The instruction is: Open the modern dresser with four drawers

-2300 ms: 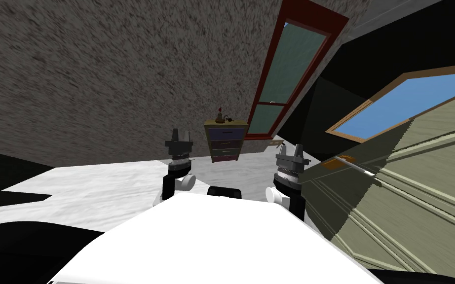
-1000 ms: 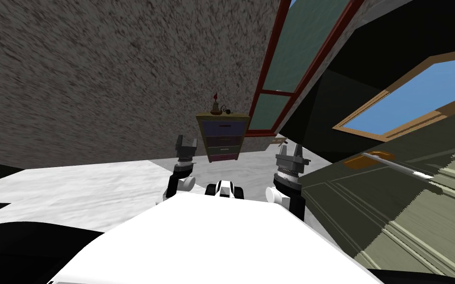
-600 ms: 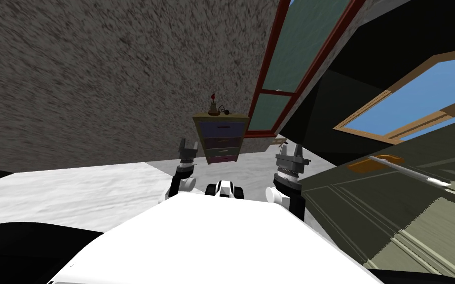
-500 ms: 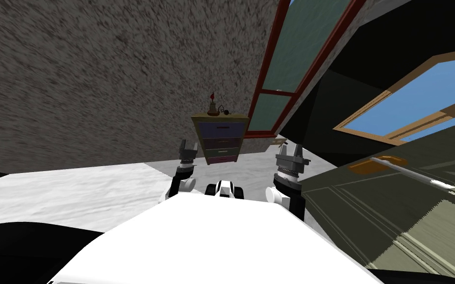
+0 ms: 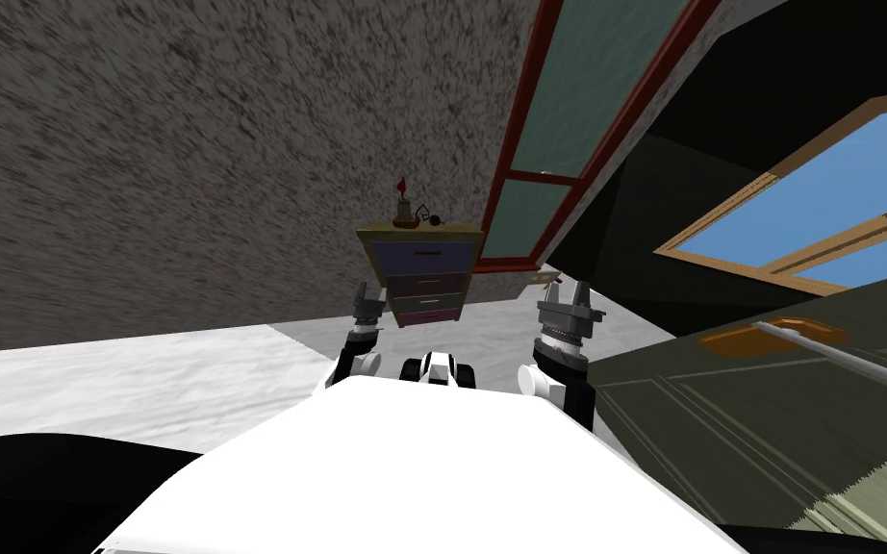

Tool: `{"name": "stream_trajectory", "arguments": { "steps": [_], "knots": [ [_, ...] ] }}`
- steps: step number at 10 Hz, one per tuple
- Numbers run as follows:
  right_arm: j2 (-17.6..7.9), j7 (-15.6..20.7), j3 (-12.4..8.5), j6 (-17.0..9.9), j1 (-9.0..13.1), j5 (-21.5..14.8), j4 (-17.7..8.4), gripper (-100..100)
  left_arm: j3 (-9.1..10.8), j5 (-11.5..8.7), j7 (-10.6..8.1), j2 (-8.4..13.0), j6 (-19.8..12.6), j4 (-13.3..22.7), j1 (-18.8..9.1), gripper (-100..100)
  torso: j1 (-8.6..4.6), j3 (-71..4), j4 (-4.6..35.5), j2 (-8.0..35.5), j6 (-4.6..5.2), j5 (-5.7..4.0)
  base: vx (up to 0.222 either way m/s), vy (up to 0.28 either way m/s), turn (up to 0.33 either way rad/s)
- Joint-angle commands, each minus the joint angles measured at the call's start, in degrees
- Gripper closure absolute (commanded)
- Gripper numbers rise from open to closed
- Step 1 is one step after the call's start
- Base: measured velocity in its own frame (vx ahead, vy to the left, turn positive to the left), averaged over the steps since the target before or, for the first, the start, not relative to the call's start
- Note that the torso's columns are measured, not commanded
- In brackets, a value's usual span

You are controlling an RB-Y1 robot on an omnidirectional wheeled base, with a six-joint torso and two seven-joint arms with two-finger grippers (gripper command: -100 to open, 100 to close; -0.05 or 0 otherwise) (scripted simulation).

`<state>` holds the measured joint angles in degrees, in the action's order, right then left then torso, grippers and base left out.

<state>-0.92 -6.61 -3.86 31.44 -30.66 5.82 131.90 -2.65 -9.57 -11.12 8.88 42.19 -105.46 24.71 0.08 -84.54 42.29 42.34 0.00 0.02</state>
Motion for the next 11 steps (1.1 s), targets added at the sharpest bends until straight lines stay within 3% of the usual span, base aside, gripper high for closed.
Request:
{"name": "stream_trajectory", "arguments": {
  "steps": [1, 6, 11],
  "knots": [
    [0.00, 0.00, 0.00, 0.00, 0.00, 0.00, 0.00, 0, 0.40, -0.43, -0.60, 0.39, 0.98, 3.16, -0.43, -100, 0.01, 0.03, 0.02, 0.03, 0.01, 0.00, 0.108, -0.032, -0.004],
    [0.00, 0.00, 0.00, 0.00, -0.01, 0.00, 0.00, 0, 1.04, -1.37, -2.07, 0.15, 4.18, 13.09, -1.15, -100, -0.11, -0.19, -0.08, -0.32, 0.00, -0.03, 0.154, -0.046, -0.015],
    [0.00, 0.00, 0.00, 0.00, 0.01, 0.00, 0.00, 0, 1.45, -1.93, -2.94, -0.23, 6.05, 20.36, -1.66, -100, -0.12, -0.07, -0.03, -0.13, 0.00, -0.03, 0.108, -0.046, -0.010]
  ]
}}
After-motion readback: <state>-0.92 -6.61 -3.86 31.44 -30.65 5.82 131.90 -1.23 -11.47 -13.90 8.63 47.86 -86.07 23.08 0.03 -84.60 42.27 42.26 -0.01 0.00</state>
